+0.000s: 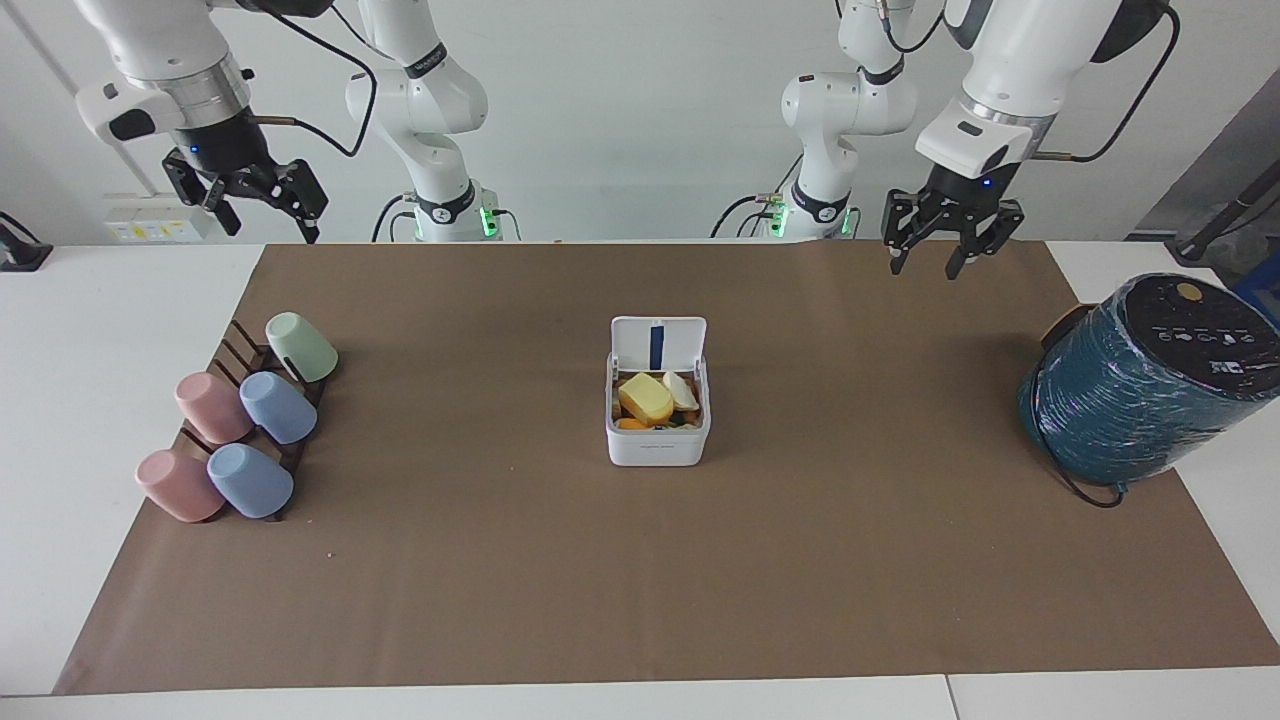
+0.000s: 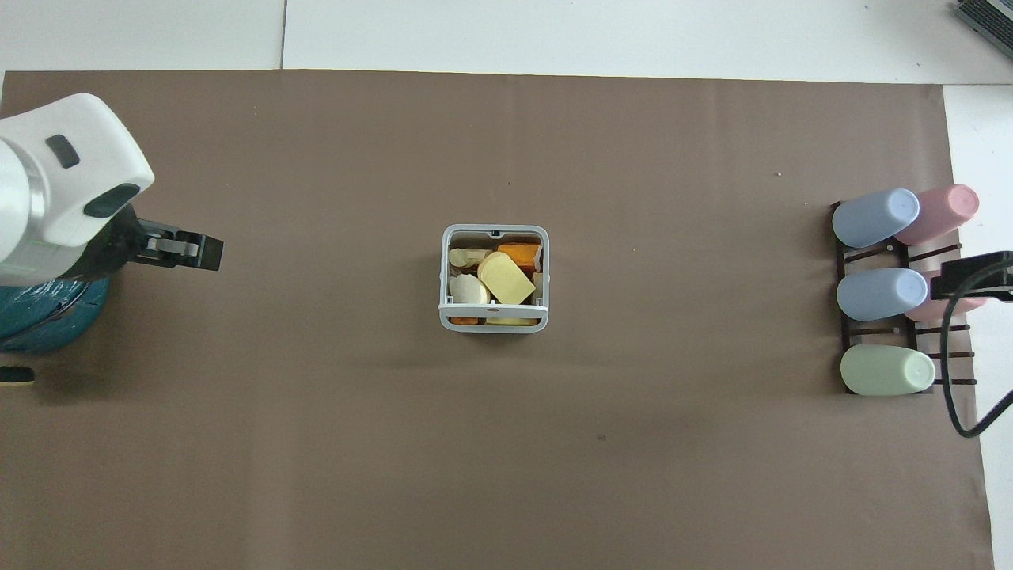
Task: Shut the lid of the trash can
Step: 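Swing the left arm in toward the open white bin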
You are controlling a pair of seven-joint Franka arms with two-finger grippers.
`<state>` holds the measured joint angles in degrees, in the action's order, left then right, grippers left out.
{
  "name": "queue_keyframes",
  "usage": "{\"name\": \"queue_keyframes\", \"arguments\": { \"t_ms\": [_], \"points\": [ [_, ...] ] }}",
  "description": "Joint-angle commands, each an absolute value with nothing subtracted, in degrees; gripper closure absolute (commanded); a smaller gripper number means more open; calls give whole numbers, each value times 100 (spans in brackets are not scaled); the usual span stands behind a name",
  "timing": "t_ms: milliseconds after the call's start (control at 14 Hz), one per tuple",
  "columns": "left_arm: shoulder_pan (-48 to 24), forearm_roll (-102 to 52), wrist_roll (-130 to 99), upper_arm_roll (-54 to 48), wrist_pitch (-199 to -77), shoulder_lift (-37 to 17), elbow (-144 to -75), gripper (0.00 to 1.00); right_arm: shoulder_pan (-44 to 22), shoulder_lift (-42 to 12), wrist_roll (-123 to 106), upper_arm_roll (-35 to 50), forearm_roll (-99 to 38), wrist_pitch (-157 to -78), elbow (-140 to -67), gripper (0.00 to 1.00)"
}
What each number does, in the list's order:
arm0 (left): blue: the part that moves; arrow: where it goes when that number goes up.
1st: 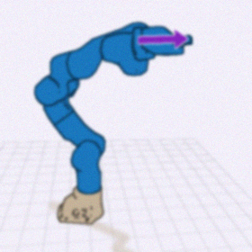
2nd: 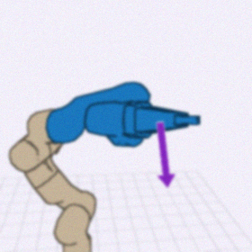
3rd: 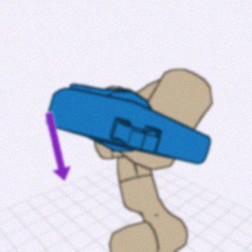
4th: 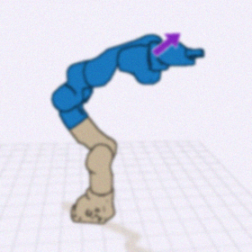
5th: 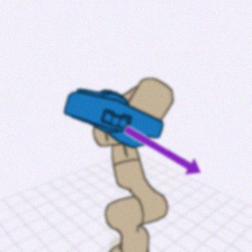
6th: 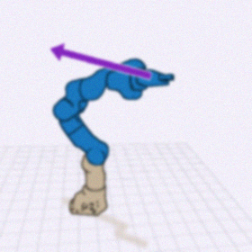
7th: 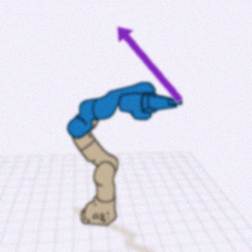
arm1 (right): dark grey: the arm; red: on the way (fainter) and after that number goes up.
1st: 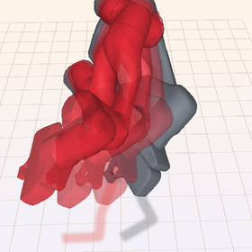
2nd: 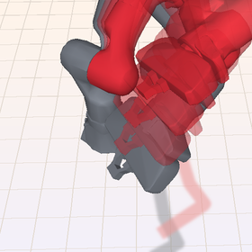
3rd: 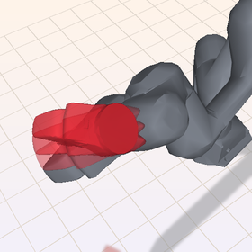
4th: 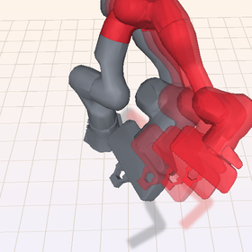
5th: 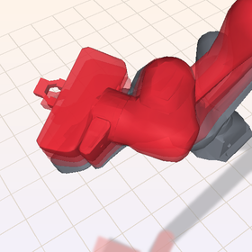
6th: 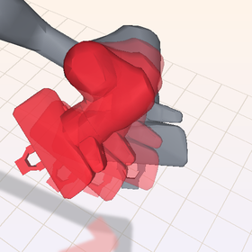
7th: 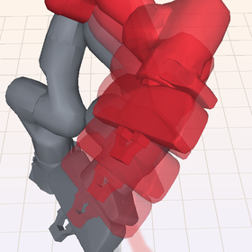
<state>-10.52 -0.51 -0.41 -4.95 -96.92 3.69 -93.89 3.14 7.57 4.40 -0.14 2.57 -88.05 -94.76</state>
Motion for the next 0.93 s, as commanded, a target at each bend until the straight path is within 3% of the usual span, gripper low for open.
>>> {"name": "queue_keyframes", "arguments": {
  "t_ms": [0, 286, 857],
  "points": [
    [-1703, 53, -132, -431, -10368, 711, -10070, 96, 334, 835, 334, -9, 123, -8736, -9501, 0],
    [-2529, 53, -193, -431, -10986, 993, -10748, 100, 334, 835, 334, -9, 123, -8736, -9501, 0],
    [-3630, 53, -1871, -431, -11715, 572, -11065, 100, 334, 835, 334, -9, 132, -8745, -9501, 0]
  ]
}}
